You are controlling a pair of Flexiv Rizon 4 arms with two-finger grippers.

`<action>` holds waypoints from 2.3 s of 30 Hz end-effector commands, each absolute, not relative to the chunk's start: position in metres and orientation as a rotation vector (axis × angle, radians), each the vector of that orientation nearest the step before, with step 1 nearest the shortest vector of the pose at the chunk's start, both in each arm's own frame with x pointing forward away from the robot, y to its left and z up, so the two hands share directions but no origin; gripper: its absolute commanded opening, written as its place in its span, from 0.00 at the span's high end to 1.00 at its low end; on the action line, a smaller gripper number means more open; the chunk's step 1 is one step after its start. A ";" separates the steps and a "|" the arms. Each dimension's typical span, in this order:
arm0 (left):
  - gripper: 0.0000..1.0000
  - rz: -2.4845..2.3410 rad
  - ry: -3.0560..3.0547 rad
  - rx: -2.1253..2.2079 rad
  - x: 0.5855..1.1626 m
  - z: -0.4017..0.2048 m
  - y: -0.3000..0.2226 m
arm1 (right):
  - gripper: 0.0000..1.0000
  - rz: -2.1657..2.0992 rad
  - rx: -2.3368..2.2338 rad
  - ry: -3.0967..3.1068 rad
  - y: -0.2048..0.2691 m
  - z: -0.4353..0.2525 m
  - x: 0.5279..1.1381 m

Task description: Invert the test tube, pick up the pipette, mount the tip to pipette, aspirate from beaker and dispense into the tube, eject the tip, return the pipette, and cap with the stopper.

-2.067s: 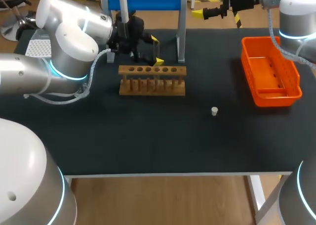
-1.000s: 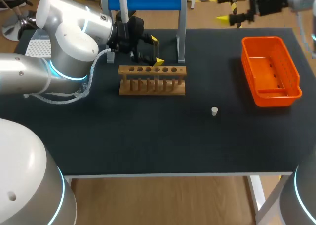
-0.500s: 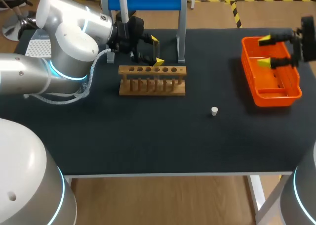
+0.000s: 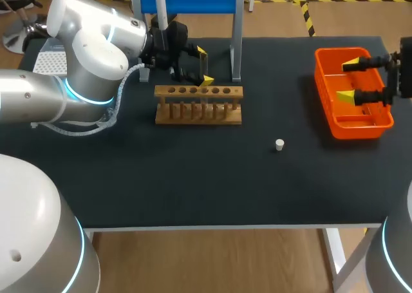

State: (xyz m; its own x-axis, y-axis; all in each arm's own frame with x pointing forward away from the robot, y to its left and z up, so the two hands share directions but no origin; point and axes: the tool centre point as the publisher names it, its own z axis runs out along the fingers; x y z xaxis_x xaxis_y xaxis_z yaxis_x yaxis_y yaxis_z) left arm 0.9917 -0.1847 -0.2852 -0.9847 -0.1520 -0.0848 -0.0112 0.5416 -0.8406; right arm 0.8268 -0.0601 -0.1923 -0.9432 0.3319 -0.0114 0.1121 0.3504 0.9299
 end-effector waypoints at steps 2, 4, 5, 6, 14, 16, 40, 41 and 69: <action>0.00 -1.427 2.626 -0.142 0.991 -0.285 -0.185 | 0.00 1.627 0.412 2.403 -0.059 -0.192 0.823; 0.00 -1.427 2.626 -0.142 0.991 -0.285 -0.185 | 0.00 1.627 0.412 2.403 -0.059 -0.192 0.823; 0.00 -1.427 2.626 -0.142 0.991 -0.285 -0.185 | 0.00 1.627 0.412 2.403 -0.059 -0.192 0.823; 0.00 -1.427 2.626 -0.142 0.991 -0.285 -0.185 | 0.00 1.627 0.412 2.403 -0.059 -0.192 0.823; 0.00 -1.427 2.626 -0.142 0.991 -0.285 -0.185 | 0.00 1.577 0.447 2.434 -0.057 -0.229 0.807; 0.00 -1.427 2.626 -0.142 0.991 -0.285 -0.185 | 0.00 1.573 0.402 2.453 -0.052 -0.238 0.803; 0.00 -1.427 2.626 -0.142 0.991 -0.285 -0.185 | 0.00 1.392 0.454 2.582 -0.012 -0.338 0.796; 0.00 -1.427 2.626 -0.142 0.991 -0.285 -0.185 | 0.00 1.385 0.457 2.585 -0.010 -0.340 0.796; 0.00 -1.427 2.626 -0.142 0.991 -0.285 -0.185 | 0.29 1.287 0.583 2.632 0.010 -0.390 0.812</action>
